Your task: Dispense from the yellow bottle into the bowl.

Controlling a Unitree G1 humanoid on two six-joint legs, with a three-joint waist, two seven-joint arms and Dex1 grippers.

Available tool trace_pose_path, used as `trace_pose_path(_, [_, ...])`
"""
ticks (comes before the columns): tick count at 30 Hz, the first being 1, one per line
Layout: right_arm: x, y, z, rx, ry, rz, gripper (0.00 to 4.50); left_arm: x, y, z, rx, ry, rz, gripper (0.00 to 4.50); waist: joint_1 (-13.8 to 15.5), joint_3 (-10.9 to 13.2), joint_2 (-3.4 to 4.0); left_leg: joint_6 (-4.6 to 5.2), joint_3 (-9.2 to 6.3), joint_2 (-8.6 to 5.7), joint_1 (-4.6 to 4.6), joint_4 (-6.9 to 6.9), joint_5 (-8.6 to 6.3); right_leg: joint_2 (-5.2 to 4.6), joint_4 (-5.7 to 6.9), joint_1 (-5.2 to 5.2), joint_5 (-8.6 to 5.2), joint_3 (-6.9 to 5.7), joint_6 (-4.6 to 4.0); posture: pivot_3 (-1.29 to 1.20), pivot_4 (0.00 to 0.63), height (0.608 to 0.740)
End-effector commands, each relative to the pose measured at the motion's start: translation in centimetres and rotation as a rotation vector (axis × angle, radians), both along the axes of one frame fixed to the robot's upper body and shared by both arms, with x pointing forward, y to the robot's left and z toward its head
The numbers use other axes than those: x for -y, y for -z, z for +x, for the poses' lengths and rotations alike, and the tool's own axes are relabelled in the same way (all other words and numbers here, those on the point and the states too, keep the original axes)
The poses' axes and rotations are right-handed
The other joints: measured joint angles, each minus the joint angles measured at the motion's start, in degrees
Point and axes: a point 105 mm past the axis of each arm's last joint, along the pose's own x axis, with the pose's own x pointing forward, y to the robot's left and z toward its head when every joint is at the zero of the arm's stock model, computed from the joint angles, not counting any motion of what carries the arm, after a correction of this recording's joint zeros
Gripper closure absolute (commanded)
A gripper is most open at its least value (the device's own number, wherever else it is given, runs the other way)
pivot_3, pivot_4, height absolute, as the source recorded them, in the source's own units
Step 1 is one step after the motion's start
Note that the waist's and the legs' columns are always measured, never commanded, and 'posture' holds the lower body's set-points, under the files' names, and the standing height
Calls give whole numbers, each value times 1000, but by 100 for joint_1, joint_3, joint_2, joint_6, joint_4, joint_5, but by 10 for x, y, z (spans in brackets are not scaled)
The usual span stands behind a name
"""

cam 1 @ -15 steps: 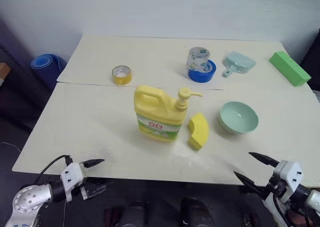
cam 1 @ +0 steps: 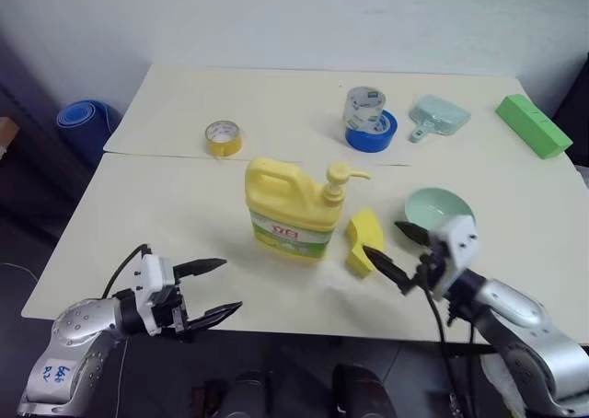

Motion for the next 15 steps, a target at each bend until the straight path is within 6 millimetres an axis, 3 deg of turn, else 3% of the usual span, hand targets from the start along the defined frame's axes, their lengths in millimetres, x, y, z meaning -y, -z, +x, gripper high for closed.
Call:
trace_pose_path(1, [-4, 8, 18, -63, 130, -28, 0, 12, -4, -5, 6, 37, -18, 27, -14, 0, 0, 0, 5, 0, -4, 0, 0, 1, -1, -4, 0, -3, 0, 0, 150, 740])
trace_pose_path(5, [-5, 11, 39, -83, 223, -53, 0, 14, 1, -9, -5, 16, -24, 27, -25, 0, 0, -4, 13, 1, -37, 11, 2, 2, 7, -32, 0, -10, 0, 0, 150, 740])
trace_pose_path(10, [-8, 36, 43, -191, 242, -85, 0, 17, 2, -12, 7, 6, -23, 27, -15, 0, -1, -4, 14, -1, -44, 12, 2, 2, 11, -38, 0, -11, 0, 0, 150, 740])
trace_pose_path(15, [-8, 39, 52, -242, 267, -56, 0, 19, -1, -8, 38, -13, -33, 27, -30, -1, -1, -5, 20, 1, -39, 16, 3, 3, 18, -38, 0, -7, 0, 0, 150, 740])
